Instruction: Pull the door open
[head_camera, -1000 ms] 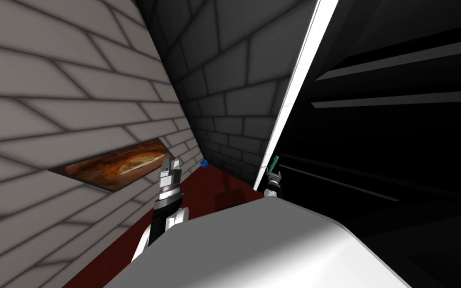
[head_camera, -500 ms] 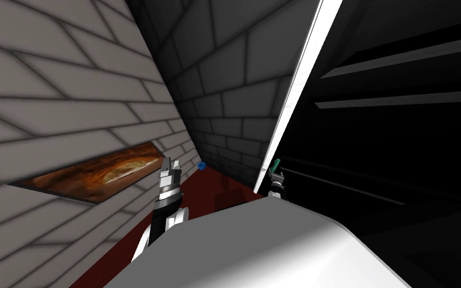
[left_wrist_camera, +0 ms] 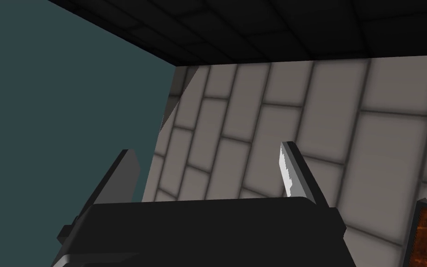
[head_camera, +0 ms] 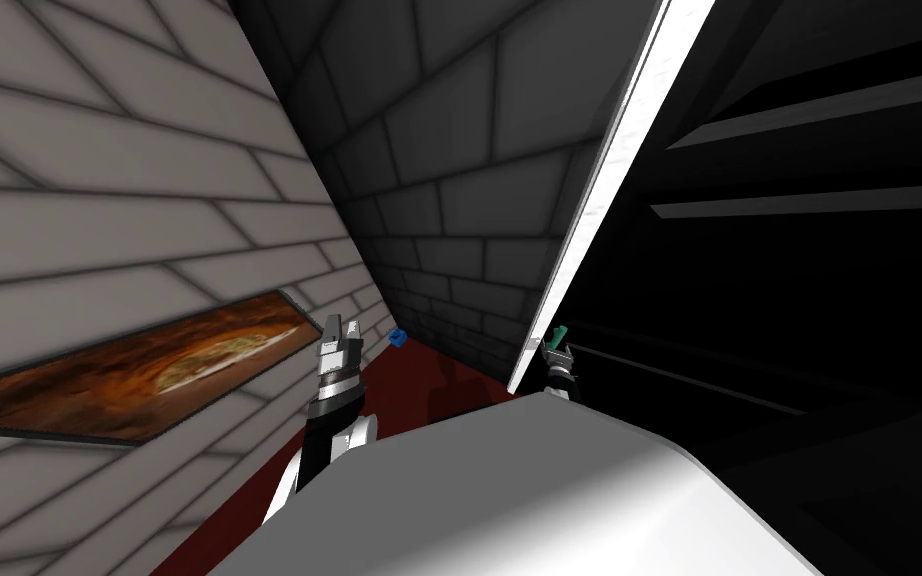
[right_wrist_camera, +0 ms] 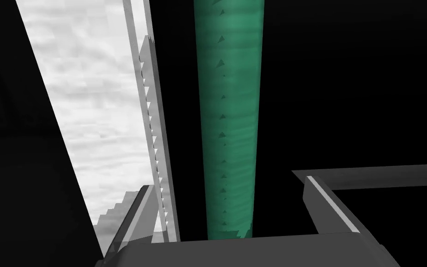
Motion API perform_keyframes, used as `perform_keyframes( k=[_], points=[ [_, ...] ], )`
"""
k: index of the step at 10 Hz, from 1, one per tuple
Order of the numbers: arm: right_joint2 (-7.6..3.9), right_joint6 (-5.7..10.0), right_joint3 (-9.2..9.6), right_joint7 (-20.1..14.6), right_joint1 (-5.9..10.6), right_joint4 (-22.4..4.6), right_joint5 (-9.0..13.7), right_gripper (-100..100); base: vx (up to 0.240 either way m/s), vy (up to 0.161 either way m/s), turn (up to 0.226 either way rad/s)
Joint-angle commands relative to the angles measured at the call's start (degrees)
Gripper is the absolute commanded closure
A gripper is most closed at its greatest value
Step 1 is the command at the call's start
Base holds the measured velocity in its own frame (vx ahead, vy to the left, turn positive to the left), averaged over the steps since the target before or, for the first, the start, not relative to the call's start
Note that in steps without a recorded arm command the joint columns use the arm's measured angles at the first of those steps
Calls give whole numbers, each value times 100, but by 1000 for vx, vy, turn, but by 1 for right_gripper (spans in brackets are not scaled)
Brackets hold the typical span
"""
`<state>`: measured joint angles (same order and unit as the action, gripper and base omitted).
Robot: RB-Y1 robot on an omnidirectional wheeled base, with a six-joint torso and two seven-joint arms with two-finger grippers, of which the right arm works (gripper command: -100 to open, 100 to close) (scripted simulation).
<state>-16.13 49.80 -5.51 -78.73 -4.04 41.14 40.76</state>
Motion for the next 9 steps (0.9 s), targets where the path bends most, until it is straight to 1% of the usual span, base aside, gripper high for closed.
perform_keyframes(
  k=[1, 6, 7, 9],
  points=[
    [-8, -10, -11, 23, 30, 7, 4, 100, -25, 16, 49],
    [-8, -10, -11, 23, 30, 7, 4, 100, -11, -4, 1],
    [-20, -34, 76, -30, 22, 47, -42, 100, -134, -6, 45],
    [-38, -62, 163, -84, 15, 89, -90, 100, -187, 8, 55]
  ],
)
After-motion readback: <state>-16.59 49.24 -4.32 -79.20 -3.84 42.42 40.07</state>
